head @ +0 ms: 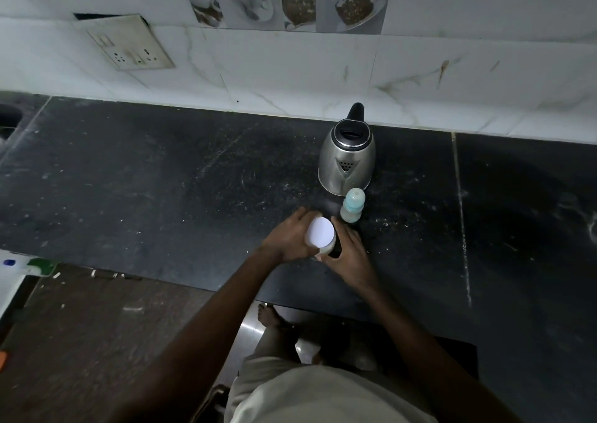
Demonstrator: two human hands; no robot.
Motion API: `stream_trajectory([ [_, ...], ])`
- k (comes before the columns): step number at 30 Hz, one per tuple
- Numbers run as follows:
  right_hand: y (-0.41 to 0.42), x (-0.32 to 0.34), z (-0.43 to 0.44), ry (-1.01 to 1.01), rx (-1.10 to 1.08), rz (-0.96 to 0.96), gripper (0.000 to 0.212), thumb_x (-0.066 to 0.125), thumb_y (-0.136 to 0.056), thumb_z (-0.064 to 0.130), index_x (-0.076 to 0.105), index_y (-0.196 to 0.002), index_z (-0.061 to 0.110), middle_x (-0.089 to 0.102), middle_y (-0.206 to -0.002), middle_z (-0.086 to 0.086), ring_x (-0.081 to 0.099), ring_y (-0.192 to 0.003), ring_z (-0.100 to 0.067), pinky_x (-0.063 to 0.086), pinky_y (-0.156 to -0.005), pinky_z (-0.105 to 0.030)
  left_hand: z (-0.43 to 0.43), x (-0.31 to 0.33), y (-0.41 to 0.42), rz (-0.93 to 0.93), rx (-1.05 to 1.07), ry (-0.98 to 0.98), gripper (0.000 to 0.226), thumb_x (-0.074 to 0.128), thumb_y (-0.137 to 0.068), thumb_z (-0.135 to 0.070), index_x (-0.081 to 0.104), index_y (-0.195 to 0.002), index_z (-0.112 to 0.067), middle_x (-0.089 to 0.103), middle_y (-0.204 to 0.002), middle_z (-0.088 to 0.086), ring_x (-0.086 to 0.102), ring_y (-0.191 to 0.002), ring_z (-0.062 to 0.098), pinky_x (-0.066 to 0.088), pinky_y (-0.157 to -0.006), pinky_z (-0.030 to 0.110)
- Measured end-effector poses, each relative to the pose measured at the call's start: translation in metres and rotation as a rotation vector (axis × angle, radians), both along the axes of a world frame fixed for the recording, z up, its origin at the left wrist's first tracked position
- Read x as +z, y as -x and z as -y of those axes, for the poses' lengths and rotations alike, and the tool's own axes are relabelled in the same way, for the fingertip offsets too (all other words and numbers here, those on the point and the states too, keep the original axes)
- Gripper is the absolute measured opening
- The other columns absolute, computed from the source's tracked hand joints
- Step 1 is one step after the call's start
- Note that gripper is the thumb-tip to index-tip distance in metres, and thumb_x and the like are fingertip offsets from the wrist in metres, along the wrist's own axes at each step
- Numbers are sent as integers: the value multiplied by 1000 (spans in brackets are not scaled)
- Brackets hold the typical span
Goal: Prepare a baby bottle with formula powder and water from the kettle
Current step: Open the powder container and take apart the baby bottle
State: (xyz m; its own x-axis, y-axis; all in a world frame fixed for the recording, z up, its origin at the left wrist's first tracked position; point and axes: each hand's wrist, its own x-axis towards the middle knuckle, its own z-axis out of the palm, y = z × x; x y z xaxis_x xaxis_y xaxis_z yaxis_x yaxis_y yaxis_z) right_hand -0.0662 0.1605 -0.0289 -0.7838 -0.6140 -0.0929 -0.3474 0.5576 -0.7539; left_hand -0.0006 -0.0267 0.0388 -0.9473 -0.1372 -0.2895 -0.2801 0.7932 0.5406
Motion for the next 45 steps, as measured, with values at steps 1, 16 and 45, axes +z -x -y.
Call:
stream_trajectory([
  [1, 0, 0, 2, 5, 24, 39, 105, 94, -69, 33, 41, -159, 17, 49, -158, 0, 43, -144, -20, 39, -118, -38, 1, 1, -2, -2, -18, -12, 90, 91, -78, -24, 48, -156, -7, 49, -152, 16, 54, -136, 36, 45, -110, 38],
  [16, -34, 1, 5, 82, 12, 172, 104, 97, -62, 26, 45, -152, 23, 45, -148, 8, 49, -138, -10, 44, -113, -28, 4, -2, -26, -26, -202, 0, 90, 86, -83, -17, 42, -161, -7, 44, -159, 15, 41, -148, 27, 21, -118, 12],
  [45, -58, -22, 26, 93, -205, -66, 69, 80, -81, 32, 48, -141, 17, 50, -138, 0, 57, -124, -20, 53, -103, -44, -26, 6, -33, -35, -30, 185, 92, 74, -84, -69, 42, -153, -18, 38, -151, 7, 35, -142, 28, 55, -103, 51],
])
